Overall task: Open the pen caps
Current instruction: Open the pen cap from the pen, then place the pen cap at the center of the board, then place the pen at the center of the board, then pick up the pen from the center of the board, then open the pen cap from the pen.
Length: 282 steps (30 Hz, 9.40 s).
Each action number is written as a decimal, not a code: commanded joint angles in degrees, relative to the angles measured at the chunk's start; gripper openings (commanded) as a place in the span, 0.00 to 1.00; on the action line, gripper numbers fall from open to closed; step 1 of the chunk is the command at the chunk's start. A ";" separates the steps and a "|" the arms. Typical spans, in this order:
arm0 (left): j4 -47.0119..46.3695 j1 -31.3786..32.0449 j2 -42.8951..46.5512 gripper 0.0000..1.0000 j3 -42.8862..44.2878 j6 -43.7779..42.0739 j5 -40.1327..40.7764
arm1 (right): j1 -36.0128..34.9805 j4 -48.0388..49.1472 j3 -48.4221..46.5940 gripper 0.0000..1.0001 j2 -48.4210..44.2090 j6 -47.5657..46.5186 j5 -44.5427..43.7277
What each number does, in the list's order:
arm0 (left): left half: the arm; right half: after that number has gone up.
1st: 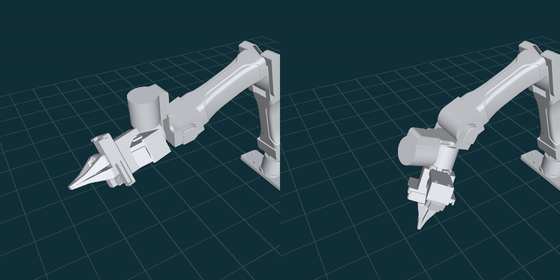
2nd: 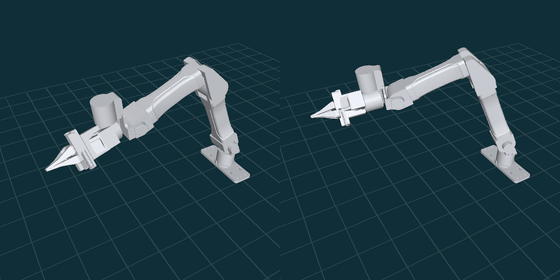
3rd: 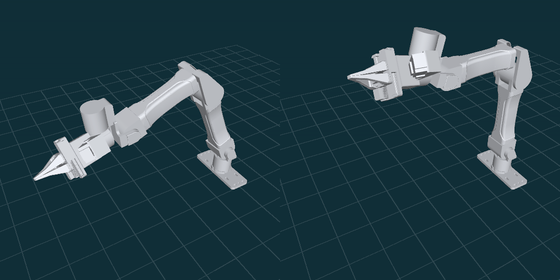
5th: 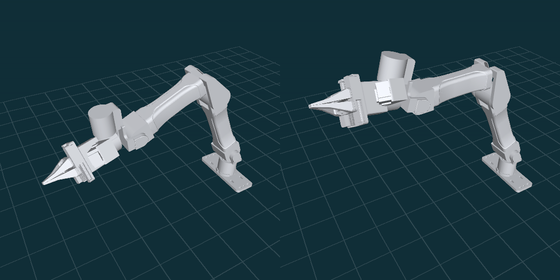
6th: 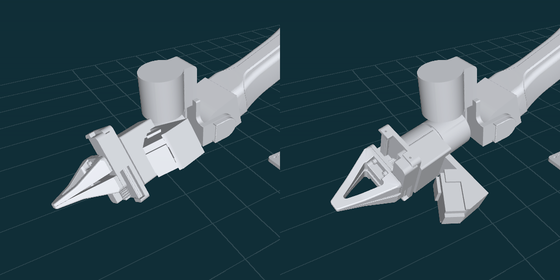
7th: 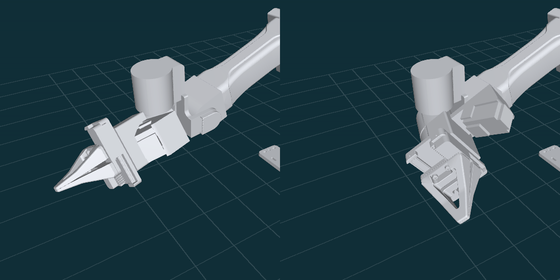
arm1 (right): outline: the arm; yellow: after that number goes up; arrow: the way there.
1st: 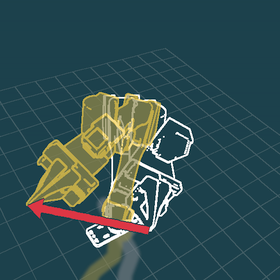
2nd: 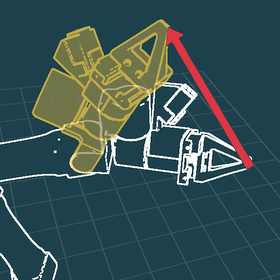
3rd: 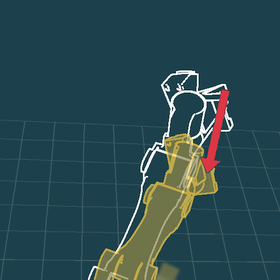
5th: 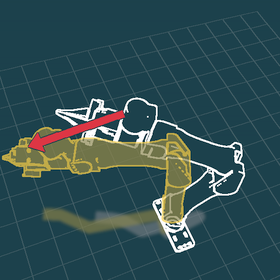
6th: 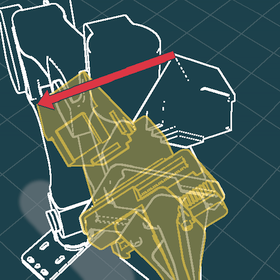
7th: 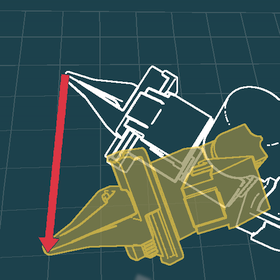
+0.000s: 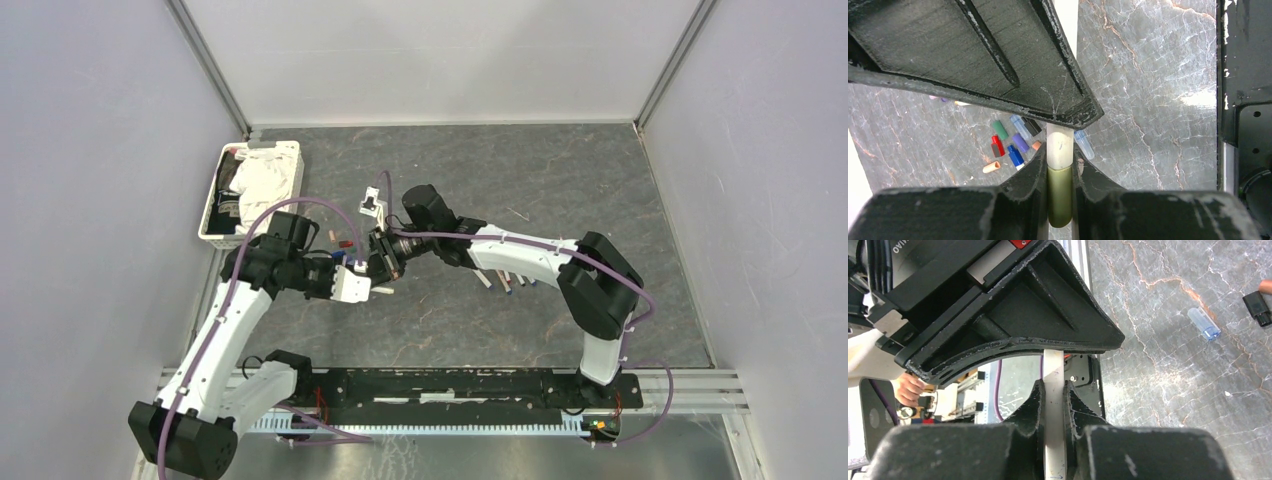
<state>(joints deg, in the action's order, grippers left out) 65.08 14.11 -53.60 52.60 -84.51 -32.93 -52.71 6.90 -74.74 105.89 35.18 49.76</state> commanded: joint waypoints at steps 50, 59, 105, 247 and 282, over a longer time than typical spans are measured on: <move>-35.62 -6.32 -20.82 0.34 -15.33 18.68 6.71 | 13.89 0.44 37.00 0.00 -22.63 -15.84 -63.90; -34.89 -6.02 -21.20 0.47 -12.15 22.22 7.09 | 13.90 3.26 38.32 0.00 -18.79 -14.75 -64.73; -22.65 -21.56 -15.90 1.00 15.23 57.38 4.22 | 0.67 -10.77 -14.45 0.42 14.56 -16.98 -66.15; -6.35 -5.76 3.90 0.02 2.01 5.29 5.55 | 1.02 -19.80 -14.22 0.53 -7.36 -1.00 -19.26; -2.30 -1.68 2.77 0.56 3.15 -2.43 5.25 | -0.59 -13.64 -13.12 0.00 1.24 -0.73 -7.47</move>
<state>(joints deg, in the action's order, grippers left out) 61.45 12.14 -51.24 54.48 -86.19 -25.58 -53.98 -12.27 -89.86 110.19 35.11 38.41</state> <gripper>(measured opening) 0.541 0.127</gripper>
